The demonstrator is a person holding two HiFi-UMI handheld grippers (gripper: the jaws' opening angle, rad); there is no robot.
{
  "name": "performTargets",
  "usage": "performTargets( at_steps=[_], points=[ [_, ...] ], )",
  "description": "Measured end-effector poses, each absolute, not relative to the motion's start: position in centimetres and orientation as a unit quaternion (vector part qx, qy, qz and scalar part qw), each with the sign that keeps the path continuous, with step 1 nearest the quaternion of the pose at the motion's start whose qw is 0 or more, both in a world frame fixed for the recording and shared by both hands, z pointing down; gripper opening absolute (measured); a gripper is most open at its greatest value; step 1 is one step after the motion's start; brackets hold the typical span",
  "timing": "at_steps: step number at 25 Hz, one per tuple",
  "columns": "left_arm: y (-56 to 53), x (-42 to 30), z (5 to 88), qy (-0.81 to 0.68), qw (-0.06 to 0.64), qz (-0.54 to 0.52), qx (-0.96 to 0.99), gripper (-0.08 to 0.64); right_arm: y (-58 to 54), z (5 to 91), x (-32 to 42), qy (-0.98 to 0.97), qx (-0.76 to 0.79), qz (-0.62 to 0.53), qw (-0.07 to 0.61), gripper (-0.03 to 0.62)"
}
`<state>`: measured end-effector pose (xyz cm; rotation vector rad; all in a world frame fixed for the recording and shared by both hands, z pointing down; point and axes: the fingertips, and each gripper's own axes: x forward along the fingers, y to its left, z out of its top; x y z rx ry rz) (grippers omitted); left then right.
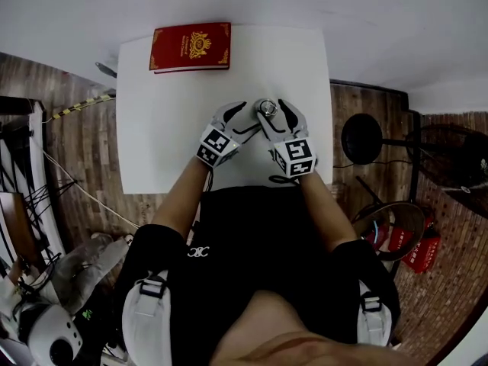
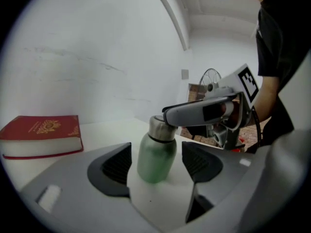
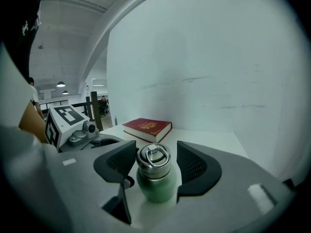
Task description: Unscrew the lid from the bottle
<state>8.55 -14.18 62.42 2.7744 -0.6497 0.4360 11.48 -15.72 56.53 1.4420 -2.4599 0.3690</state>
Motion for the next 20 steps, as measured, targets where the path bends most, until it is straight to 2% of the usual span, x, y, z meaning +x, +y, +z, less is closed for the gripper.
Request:
performTargets(
  at_steps=[12,20],
  points=[
    [-14.9,10.8,65.5,-0.167,0.159,0.153,0.961,0.382,-15.8,58.3,10.9,-0.839,0.502,0.137,0.158,0.239],
    [-14.6,11.1,66.4,-0.153,0.12,0.194,0.962,0.365,-15.7,58.4,11.0,-0.844,0.493,0.122,0.17,0.238]
  ],
)
